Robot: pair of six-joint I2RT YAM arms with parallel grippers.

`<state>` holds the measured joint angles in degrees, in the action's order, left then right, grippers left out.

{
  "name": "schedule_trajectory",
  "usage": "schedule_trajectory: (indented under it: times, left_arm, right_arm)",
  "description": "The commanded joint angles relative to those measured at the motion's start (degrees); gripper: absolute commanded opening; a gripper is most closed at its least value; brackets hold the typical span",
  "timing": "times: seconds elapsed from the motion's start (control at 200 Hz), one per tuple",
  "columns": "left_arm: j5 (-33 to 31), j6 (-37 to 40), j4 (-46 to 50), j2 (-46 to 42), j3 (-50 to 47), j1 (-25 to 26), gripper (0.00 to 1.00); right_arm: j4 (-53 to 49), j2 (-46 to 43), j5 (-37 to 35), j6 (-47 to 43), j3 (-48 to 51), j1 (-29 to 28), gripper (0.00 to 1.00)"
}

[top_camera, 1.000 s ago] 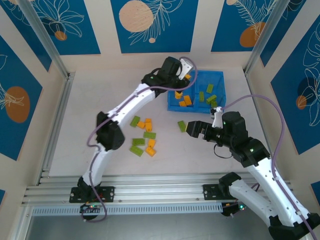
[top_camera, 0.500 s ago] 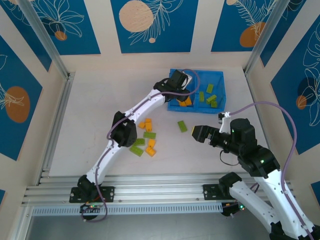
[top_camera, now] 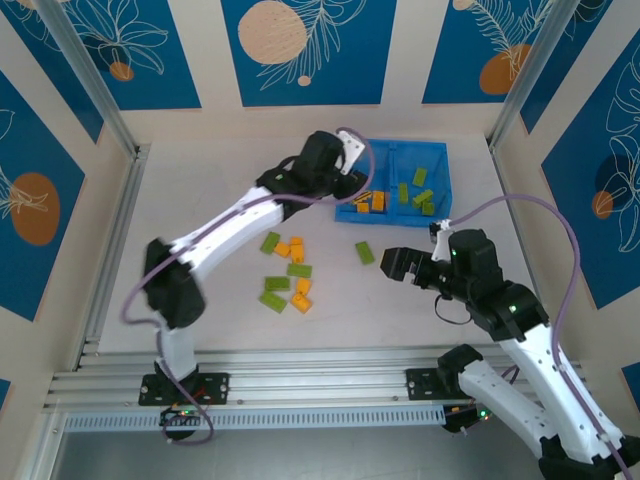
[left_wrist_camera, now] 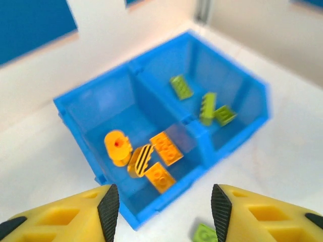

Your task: Sort the legos into containers by color

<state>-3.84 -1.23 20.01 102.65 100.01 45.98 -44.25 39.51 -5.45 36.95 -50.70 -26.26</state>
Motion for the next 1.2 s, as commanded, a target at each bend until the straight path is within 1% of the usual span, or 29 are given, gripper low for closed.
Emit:
schedule_trajectory:
  times: [0.0,0.05,0.125,0.2,0.28,0.355,0.45,0.505,0.59,0.665,0.79,0.885,0.895,0.935,0.965,0.99,1.015,1.095,1.195]
  left_arm:
    - [6.98,6.17,-9.63,-12.01,-13.21,2.16,0.55]
    - [10.25,9.65,-8.96,-17.22,-18.69,3.10,0.56]
    - [13.23,15.04,-6.86,-24.56,-26.15,5.12,0.60]
    - [12.53,19.67,-3.59,-30.70,-32.02,7.82,0.63]
    - [10.25,22.33,0.24,-36.08,-36.86,10.52,0.66]
    - [8.65,22.78,2.45,-40.67,-41.10,11.85,0.67]
    - [7.64,21.56,2.70,-46.11,-46.02,12.16,0.70]
    - [7.02,20.74,2.02,-48.83,-48.35,12.33,0.75]
    - [5.95,19.67,0.91,-51.67,-50.95,12.38,0.84]
    - [4.93,19.63,0.99,-52.63,-52.46,12.38,0.92]
    - [4.75,19.45,1.76,-52.61,-53.64,12.47,1.00]
    - [4.71,19.52,1.71,-52.60,-54.29,12.45,1.00]
    - [4.65,19.52,1.61,-52.63,-54.34,12.47,1.00]
    - [4.52,19.53,1.07,-52.76,-54.68,12.47,1.00]
    - [4.45,19.60,0.64,-52.81,-54.97,12.43,1.00]
    - [4.46,19.69,0.28,-52.82,-55.08,12.47,1.00]
    - [4.53,19.76,-0.09,-52.82,-55.20,12.47,1.00]
    - [5.02,19.91,-1.21,-52.82,-55.27,12.43,1.00]
    - [5.84,19.88,-2.77,-52.95,-55.08,12.46,1.00]
  right_arm:
    - [0.04,5.19,-2.66,-4.87,1.06,-0.65,1.00]
    - [1.31,8.70,-2.50,-6.50,1.08,-0.76,1.00]
    - [3.32,14.89,-2.65,-8.58,0.80,-1.02,1.00]
    - [5.51,21.50,-3.62,-11.05,0.06,-1.41,1.00]
    - [7.95,28.73,-5.80,-13.28,-1.16,-1.77,1.00]
    - [9.81,35.92,-8.31,-16.37,-3.16,-2.28,1.00]
    - [10.00,45.19,-12.23,-19.14,-7.30,-2.88,0.94]
    - [10.38,49.67,-13.47,-19.96,-9.42,-2.92,0.91]
    - [11.49,55.70,-14.23,-20.51,-11.99,-2.98,0.85]
    - [12.33,59.65,-14.07,-20.78,-13.63,-2.95,0.77]
    - [13.49,63.90,-13.13,-20.30,-14.88,-3.01,0.63]
    - [14.35,64.99,-11.71,-19.74,-14.54,-3.02,0.52]
    - [14.41,65.02,-11.52,-19.66,-14.48,-3.01,0.49]
    - [14.53,65.08,-11.00,-19.30,-14.34,-3.01,0.45]
    - [14.41,65.13,-10.59,-19.11,-14.26,-3.01,0.39]
    - [14.11,65.04,-10.50,-18.90,-14.34,-2.98,0.37]
    - [13.75,64.79,-10.67,-18.67,-14.36,-2.99,0.33]
    - [13.44,62.86,-11.47,-18.00,-13.61,-3.31,0.30]
    - [13.22,57.54,-12.65,-17.54,-12.14,-4.12,0.28]
